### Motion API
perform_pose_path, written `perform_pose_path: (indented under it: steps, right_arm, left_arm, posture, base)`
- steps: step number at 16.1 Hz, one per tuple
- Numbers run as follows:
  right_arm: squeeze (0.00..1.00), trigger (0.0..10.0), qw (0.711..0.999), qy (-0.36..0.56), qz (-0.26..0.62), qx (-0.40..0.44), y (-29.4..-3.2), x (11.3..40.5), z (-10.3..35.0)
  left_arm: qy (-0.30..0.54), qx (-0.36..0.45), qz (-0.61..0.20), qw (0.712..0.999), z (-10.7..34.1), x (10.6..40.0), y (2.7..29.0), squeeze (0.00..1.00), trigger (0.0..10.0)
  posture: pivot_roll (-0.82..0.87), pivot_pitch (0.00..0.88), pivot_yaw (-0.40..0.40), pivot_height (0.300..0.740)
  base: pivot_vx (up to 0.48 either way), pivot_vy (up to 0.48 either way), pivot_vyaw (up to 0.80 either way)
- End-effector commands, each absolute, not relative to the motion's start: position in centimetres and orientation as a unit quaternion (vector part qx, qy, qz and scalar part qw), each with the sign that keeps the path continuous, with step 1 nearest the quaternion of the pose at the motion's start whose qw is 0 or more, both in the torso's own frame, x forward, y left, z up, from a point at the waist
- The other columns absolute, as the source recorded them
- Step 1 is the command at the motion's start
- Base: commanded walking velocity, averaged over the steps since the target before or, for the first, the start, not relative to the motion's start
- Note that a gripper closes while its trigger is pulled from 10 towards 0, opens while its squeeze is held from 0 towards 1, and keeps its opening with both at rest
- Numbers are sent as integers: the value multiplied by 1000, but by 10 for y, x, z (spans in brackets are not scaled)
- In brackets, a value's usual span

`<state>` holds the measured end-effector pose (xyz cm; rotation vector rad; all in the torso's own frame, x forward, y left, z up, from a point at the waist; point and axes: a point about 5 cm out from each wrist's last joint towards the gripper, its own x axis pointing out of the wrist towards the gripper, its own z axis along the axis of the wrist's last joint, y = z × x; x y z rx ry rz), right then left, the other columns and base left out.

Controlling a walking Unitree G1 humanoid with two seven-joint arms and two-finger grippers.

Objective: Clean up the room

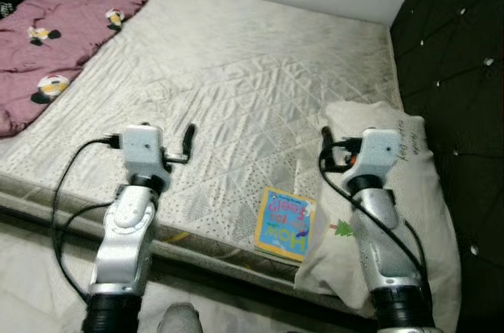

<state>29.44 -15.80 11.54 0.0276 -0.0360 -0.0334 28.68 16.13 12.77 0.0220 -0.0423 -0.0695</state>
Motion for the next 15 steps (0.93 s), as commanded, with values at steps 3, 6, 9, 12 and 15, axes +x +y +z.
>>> perform_pose_path:
  steps: [3,6,9,12,15]
  right_arm:
    - [0,10000,999,-18,-29,15,-165,296,117]
    - [0,10000,1000,-20,-15,18,-157,301,120]
    - [0,10000,1000,-21,-13,16,-160,299,120]
    - [0,10000,1000,-22,-13,14,-161,298,120]
    - [0,10000,1000,-22,-8,17,-159,297,119]
  left_arm:
    - [-23,5,-46,999,131,287,155,0,10000]
    - [-24,7,-39,999,133,286,159,0,10000]
    - [-22,6,-38,999,132,285,159,0,10000]
    - [-23,3,-45,999,133,288,154,0,10000]
    - [-22,-7,-40,999,134,290,156,0,10000]
  posture:
    - [6,0,-70,740]
    - [18,0,-78,740]
    - [12,0,-79,740]
    - [-1,0,-70,740]
    - [2,0,-73,740]
  base:
    - [0,425,-800]
    - [0,437,-800]
    - [0,441,-610]
    - [0,454,0]
    - [0,480,0]
